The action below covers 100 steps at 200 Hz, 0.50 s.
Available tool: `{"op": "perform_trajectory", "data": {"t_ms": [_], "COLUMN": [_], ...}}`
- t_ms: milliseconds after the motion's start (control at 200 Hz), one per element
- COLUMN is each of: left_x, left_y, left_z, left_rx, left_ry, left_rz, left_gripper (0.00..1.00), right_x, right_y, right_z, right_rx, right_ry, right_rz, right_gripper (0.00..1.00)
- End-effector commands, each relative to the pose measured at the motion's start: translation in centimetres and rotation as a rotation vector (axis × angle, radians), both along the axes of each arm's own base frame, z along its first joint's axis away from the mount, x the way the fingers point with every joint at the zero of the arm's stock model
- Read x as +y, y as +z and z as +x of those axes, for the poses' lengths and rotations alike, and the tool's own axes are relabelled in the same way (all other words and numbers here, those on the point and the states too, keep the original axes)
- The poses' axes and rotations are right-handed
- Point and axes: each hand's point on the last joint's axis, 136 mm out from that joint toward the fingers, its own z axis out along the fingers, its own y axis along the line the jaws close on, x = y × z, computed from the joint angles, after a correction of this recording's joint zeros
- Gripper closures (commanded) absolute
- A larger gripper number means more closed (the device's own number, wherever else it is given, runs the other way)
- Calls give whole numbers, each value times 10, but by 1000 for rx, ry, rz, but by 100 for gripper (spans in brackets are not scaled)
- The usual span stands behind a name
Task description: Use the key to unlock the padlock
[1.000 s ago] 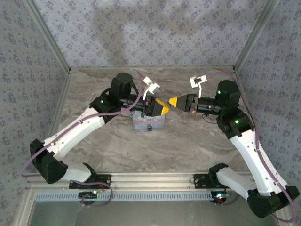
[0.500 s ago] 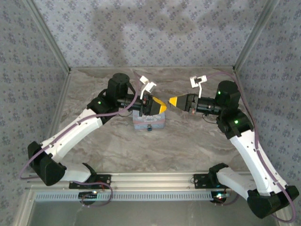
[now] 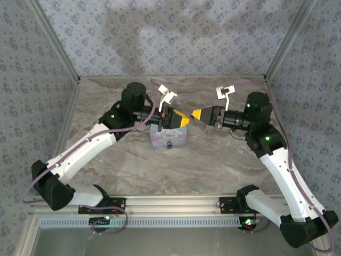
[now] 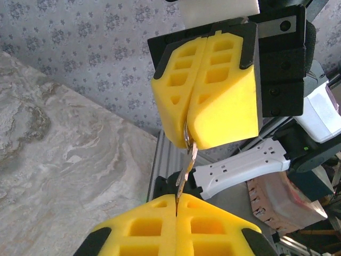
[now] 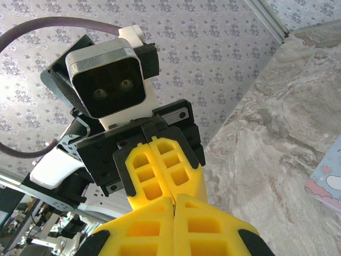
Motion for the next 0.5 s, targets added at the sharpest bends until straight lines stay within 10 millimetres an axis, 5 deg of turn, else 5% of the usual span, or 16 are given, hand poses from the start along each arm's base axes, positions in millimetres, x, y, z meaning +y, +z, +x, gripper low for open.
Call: {"op": "perform_trajectory", "data": {"t_ms": [0, 110, 190, 235, 495], "left_x": [4, 5, 5, 6, 8], "left_y": [18, 17, 10, 2, -31], "left_z": [-10, -11, -10, -10, -18], "left_rx": [-59, -67, -53, -32, 119], "left_ry": [-26, -30, -33, -35, -120], "left_rz": [-38, -15, 41, 94, 280], "left_gripper": [100, 100, 100, 100, 100], "right_x": [-3, -4, -13, -20, -40], "right_y": [1, -7, -16, -21, -26], "right_z": [-4, -6, -6, -3, 0], "right_rx": [-13, 3, 12, 33, -57], "right_ry": [4, 11, -19, -55, -76], "right_rz": [6, -7, -49, -62, -114], "right_gripper": [100, 93, 65, 57, 57]}}
